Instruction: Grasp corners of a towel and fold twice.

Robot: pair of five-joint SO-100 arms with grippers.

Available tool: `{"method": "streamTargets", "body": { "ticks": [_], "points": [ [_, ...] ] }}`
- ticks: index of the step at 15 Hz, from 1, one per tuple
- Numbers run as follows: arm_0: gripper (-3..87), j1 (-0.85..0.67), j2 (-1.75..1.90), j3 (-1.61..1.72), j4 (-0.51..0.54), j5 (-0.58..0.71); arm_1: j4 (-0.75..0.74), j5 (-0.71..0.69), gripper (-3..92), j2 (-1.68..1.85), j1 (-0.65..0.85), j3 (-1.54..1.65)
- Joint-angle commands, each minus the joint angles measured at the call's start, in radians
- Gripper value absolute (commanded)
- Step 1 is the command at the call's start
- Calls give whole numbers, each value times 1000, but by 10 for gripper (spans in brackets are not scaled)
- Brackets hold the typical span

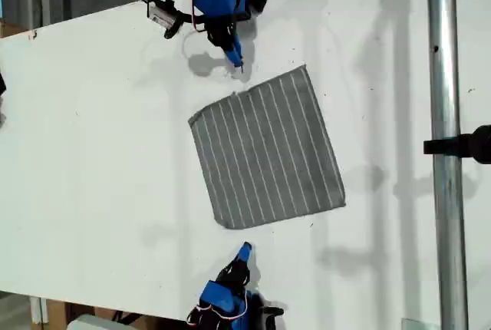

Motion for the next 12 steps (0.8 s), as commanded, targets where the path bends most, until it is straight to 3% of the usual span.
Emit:
{"method": "streamTargets", "body": {
  "ticks": [1,9,12],
  "points": [
    [-28,-175,5,6,-32,-465,18,6,-2,-2,15,-26],
    [-28,-175,5,6,-32,-463,-9,0,-2,-2,-31,-46],
    [-28,-175,5,6,-32,-463,-67,-72,-2,-43,-80,-140]
  ]
}}
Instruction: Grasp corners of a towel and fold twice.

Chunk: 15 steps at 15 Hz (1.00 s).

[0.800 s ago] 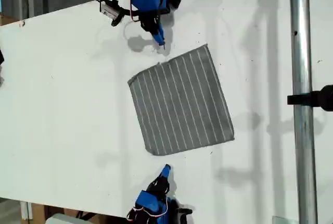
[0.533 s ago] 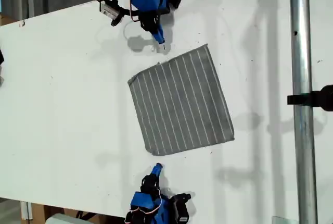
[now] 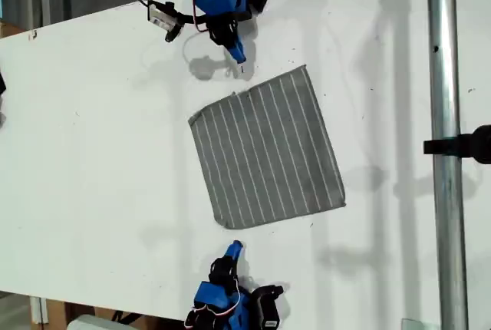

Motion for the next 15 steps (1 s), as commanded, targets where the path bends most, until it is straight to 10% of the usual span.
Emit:
{"method": "streamTargets", "body": {
  "ticks": [1,12,15],
  "points": [
    [-28,-14,5,5,-20,-9,-55,-64,-2,-117,-48,-153],
    [-28,-14,5,5,-21,-8,147,-532,-2,-1252,-477,-1177],
    [-28,-14,5,5,-21,-8,146,-541,373,-1305,-471,-1183]
  ]
}}
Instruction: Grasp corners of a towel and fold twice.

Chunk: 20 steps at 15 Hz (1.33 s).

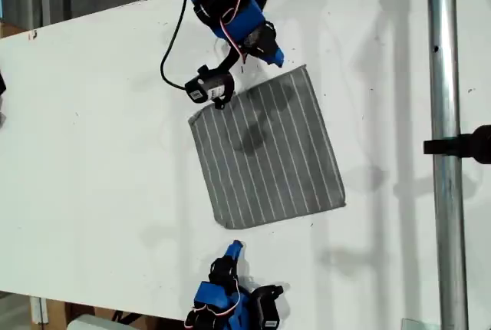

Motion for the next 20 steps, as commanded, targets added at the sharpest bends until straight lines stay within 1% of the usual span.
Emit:
{"method": "streamTargets", "body": {
  "ticks": [1,3,5,7,8,11,14,17,18,19,20],
  "points": [
    [-28,-14,5,5,-18,-6,-12,-38,424,-18,-8,-52],
    [-28,-14,5,5,-18,-5,-32,-26,441,-18,-8,38],
    [-28,-14,5,5,-18,-5,-152,28,439,-14,-29,199],
    [-28,-14,5,5,-18,-5,-305,92,422,-77,-46,305],
    [-28,-14,5,5,-18,-6,-342,118,427,-156,-49,308],
    [-28,-14,5,5,-18,-8,-460,124,427,-321,-25,293],
    [-28,-14,5,5,-18,-9,-485,120,422,-433,9,258],
    [-28,-14,5,5,-18,-9,-492,81,413,-439,64,255],
    [-28,-14,5,5,-18,-9,-492,67,402,-434,80,256],
    [-28,-14,5,5,-18,-9,-512,55,363,-428,95,270],
    [-28,-14,5,5,-18,-9,-563,38,265,-419,112,302]
  ]
}}
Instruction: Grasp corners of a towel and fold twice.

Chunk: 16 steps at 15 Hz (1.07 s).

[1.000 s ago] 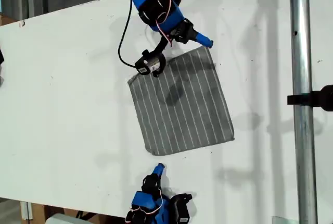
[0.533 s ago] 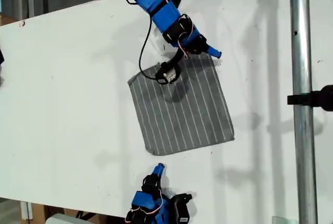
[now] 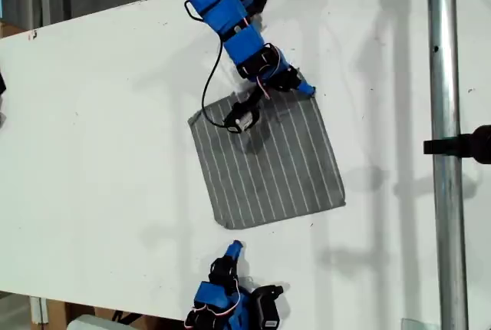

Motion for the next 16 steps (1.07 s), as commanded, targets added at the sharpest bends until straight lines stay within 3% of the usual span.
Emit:
{"method": "streamTargets", "body": {
  "ticks": [1,5,9,12,16],
  "points": [
    [-28,-14,5,5,-17,-9,-80,-11,67,41,37,17],
    [-28,-14,5,5,-17,-11,-141,2,-1,26,28,61],
    [-28,-3,5,5,-23,-25,-166,8,-1,55,12,75],
    [-31,141,-3,-83,-176,-117,-175,8,-1,75,28,84],
    [-31,261,-690,-606,-192,-198,-183,3,-1,81,40,86]
  ]
}}
